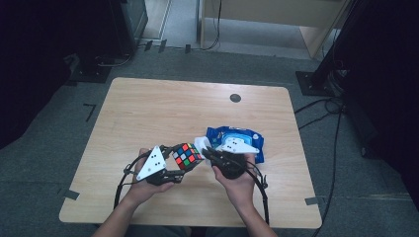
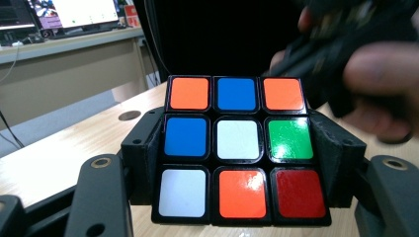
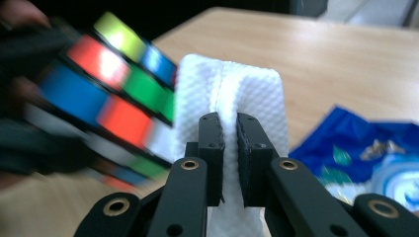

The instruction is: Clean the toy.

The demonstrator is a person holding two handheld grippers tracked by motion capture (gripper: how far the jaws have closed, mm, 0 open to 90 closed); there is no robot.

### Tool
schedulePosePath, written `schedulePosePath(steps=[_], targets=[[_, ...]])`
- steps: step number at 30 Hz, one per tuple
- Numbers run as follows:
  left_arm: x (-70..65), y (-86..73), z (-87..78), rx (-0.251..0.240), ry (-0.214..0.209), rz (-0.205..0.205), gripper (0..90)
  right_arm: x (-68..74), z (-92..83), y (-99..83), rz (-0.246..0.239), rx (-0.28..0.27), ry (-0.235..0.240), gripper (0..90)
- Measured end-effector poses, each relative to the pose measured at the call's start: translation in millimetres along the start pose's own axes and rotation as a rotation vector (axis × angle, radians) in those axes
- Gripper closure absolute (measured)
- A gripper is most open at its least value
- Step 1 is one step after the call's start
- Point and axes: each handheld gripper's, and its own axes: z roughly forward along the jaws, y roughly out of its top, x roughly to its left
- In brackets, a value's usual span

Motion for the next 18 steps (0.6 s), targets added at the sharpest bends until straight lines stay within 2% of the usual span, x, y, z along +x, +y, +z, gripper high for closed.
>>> schedulePosePath(steps=[5, 7, 10, 12, 14, 16, 18], targets=[[6.4, 1.6, -5.4, -0.012, 0.025, -0.018, 34.2, -18.5, 15.3, -17.3, 0.039, 0.083, -0.043, 82.9], [9.6, 1.5, -6.9, -0.014, 0.039, -0.027, 34.2, -22.9, 15.6, -18.5, 0.049, 0.086, -0.048, 82.8], [13.8, 0.3, -8.3, -0.012, 0.062, -0.035, 34.2, -23.9, 12.2, -15.2, 0.062, 0.072, -0.031, 79.8], [15.8, -1.3, -8.6, -0.009, 0.07, -0.04, 34.2, -23.9, 10.0, -12.5, 0.075, 0.061, -0.008, 72.1], [16.8, -2.5, -8.7, -0.007, 0.077, -0.042, 34.2, -23.4, 6.2, -9.3, 0.104, 0.036, -0.007, 63.5], [16.9, -2.9, -8.6, -0.006, 0.08, -0.04, 34.2, -23.0, 0.4, -4.6, 0.162, -0.001, 0.016, 54.0], [15.1, -4.0, -7.0, 0.002, 0.086, -0.029, 34.2, -22.8, -7.4, 1.5, 0.255, -0.052, 0.061, 44.1]])
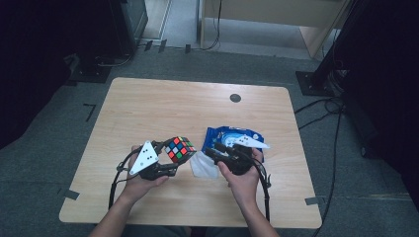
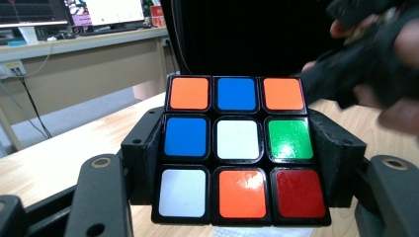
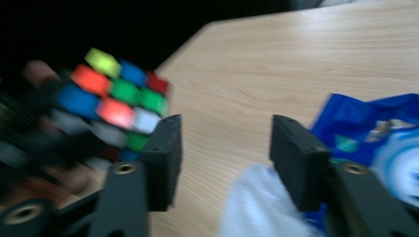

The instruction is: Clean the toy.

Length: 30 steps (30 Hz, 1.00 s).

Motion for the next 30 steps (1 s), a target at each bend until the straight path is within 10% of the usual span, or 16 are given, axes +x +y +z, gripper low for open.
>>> schedulePosePath(steps=[8, 30], targets=[[-19.0, -2.3, 11.0, 0.01, 0.019, 0.054, 34.2, 16.3, -1.9, 3.0, 0.22, -0.007, 0.143, 20.6], [-37.5, -4.3, 20.6, 0.009, 0.012, 0.066, 34.0, 18.3, 14.7, -11.5, 0.282, 0.021, 0.187, 34.7]])
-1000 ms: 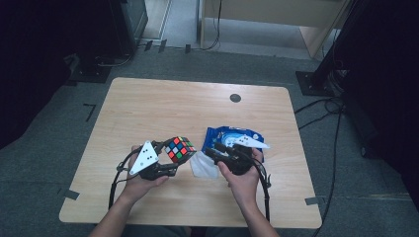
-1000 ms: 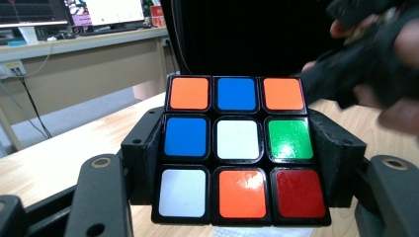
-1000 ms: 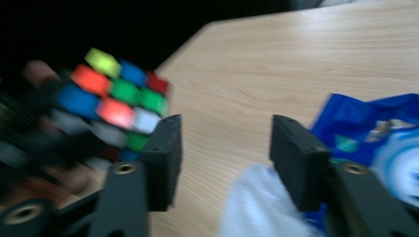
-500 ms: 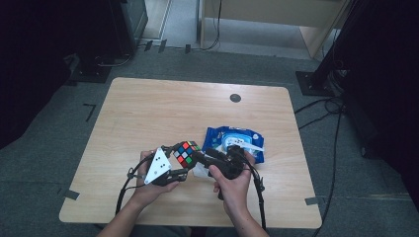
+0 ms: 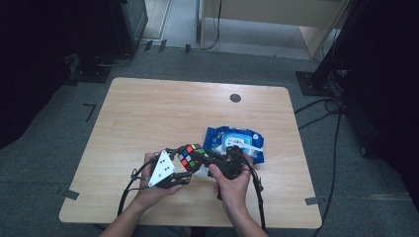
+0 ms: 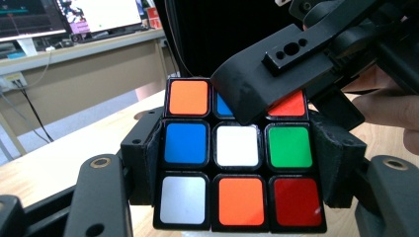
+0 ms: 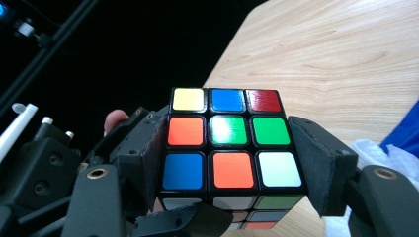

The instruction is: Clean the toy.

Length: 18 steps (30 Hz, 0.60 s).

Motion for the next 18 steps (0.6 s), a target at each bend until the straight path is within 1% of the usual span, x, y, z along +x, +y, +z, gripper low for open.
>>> schedulePosePath(steps=[4, 7, 11, 13, 18], targets=[[0.0, -0.9, 1.2, -0.003, -0.009, -0.004, 33.5, 0.9, -0.6, 2.4, -0.033, 0.018, -0.024, 34.8], [-0.6, -0.8, 1.5, -0.001, -0.012, 0.007, 32.4, 3.2, -2.6, 5.9, -0.067, 0.026, -0.042, 34.8], [-2.1, -3.5, 4.5, 0.036, -0.019, 0.031, 30.1, 6.0, -5.8, 9.1, -0.1, 0.027, -0.078, 34.8], [-3.0, -5.1, 6.8, 0.055, -0.019, 0.029, 29.3, 7.5, -7.4, 10.6, -0.12, 0.02, -0.094, 34.8], [-3.3, -4.8, 7.6, 0.061, -0.015, 0.02, 30.1, 14.7, -9.3, 10.7, -0.172, 0.012, -0.126, 34.8]])
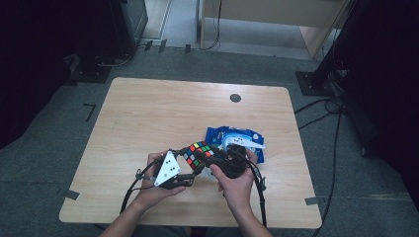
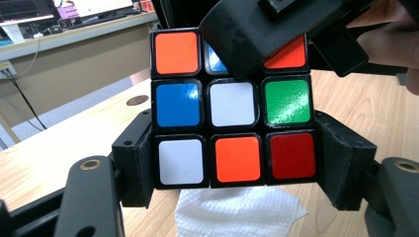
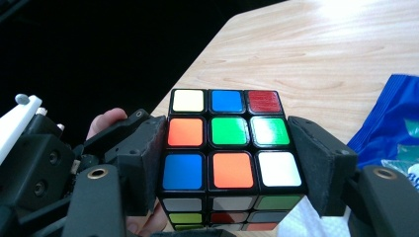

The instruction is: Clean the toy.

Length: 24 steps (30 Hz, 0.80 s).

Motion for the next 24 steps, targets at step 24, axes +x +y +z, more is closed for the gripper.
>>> schedulePosePath(steps=[24], targets=[[2.0, 3.6, -5.0, -0.028, 0.051, -0.093, 34.2, 2.8, 9.3, -12.3, 0.0, -0.042, 0.03, 34.4]])
